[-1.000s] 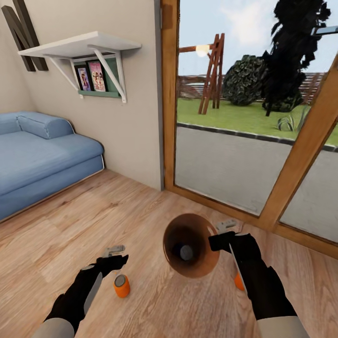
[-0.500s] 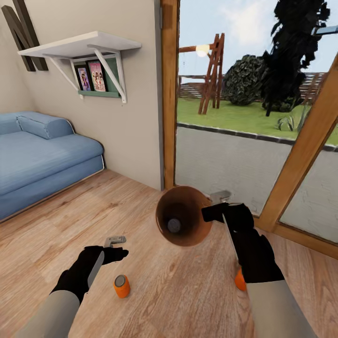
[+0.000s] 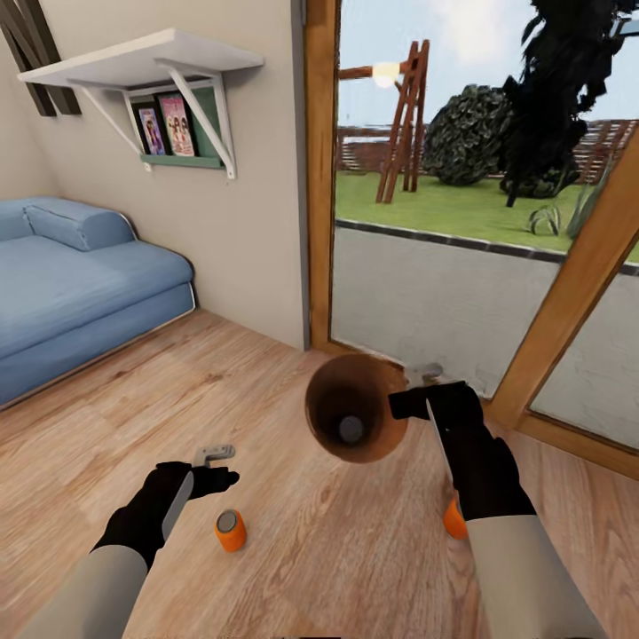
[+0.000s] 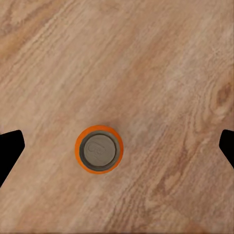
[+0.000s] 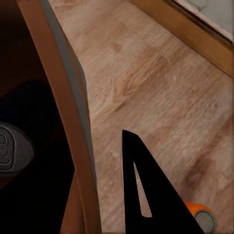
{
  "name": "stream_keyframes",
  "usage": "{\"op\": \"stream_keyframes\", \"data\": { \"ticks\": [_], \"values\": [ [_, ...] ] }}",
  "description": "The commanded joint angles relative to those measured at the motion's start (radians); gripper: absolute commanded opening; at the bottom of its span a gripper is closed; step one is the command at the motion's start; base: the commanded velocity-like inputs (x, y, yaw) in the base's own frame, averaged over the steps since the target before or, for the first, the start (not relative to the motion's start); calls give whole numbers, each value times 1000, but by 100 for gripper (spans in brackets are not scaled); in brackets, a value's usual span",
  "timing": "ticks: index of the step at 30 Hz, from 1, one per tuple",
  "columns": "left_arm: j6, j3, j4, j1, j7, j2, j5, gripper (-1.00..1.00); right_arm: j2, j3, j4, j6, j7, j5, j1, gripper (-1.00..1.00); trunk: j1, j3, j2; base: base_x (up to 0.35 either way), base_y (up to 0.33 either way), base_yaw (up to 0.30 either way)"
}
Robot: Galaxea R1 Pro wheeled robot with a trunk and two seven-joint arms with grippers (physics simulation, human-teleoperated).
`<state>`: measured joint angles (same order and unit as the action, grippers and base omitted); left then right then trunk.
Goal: Put the three can of soda from the living room inside the tash can in the kitchen.
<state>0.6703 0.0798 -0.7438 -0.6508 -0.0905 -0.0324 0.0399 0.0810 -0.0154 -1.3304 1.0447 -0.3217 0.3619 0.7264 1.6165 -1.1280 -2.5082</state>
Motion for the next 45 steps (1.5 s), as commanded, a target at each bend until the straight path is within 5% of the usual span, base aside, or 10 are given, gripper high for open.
{"op": "stream_keyframes", "data": {
  "ticks": [1,28,45],
  "values": [
    [0,0,0,0,0,-1,0,100,0,-1,-1,2,0,-24,1,-100,0,-4,0,0,0,0],
    [-3,2,1,2,0,-14,0,100,4,-16,5,2,0,-19,-1,-100,12,-108,-7,0,0,0],
    [0,-2,-4,3,-9,-12,3,100,5,-17,6,2,1,-18,-2,-100,12,-108,-7,137,22,0]
  ]
}}
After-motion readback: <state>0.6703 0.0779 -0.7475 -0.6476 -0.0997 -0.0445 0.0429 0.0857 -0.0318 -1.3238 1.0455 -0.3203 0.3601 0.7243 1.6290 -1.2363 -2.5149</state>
